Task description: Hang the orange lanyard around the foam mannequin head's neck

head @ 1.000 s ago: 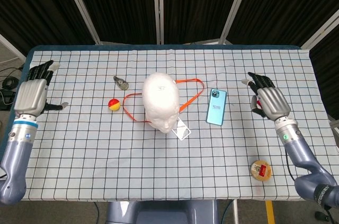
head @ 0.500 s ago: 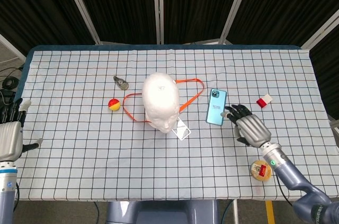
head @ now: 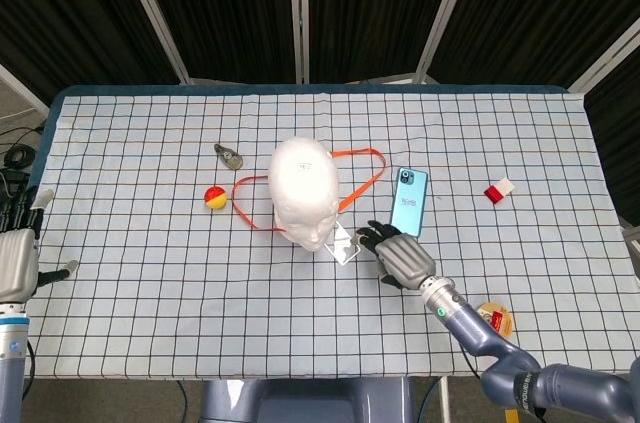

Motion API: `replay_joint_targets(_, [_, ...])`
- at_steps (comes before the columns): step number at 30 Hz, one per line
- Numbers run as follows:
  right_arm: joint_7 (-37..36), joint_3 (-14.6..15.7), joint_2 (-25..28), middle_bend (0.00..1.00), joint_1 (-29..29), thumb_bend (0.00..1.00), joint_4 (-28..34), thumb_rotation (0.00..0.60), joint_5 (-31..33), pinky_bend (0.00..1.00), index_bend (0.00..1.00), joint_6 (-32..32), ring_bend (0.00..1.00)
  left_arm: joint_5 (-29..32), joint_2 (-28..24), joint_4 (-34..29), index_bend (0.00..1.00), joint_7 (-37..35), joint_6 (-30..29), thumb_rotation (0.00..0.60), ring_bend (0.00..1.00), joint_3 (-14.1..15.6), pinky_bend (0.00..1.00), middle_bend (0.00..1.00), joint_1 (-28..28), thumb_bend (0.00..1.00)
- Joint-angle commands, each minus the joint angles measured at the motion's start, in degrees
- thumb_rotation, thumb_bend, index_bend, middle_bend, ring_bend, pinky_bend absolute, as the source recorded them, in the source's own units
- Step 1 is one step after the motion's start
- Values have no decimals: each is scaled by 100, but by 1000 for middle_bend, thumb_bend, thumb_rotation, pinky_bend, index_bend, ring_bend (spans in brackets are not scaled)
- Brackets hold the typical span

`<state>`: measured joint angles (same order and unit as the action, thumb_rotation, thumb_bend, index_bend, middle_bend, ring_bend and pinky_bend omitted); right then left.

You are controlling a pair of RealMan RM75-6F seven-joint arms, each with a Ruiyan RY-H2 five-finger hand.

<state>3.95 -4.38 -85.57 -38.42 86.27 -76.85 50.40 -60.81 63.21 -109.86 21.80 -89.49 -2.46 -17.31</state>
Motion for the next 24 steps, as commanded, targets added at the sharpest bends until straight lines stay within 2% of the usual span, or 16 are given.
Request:
replay_joint_targets(1, [162,-4,-225,141,-82,918,-148,600,137,166,239,-147,57,23,-27,33,0,-44,59,600,0,-51,0,0,22,0])
replay_joint_targets(8, [279,17,-533,145,-72,917,-395,600,395,169,242,-244,61,132,-86,56,0,-164,241,600,0,-183,0,0,70,0])
replay_joint_targets(24, [294,113,-569,155,-69,917,-396,600,354,177,246,-325,71,75,-35,75,0,-49,383,600,0,-305,0,0,157,0])
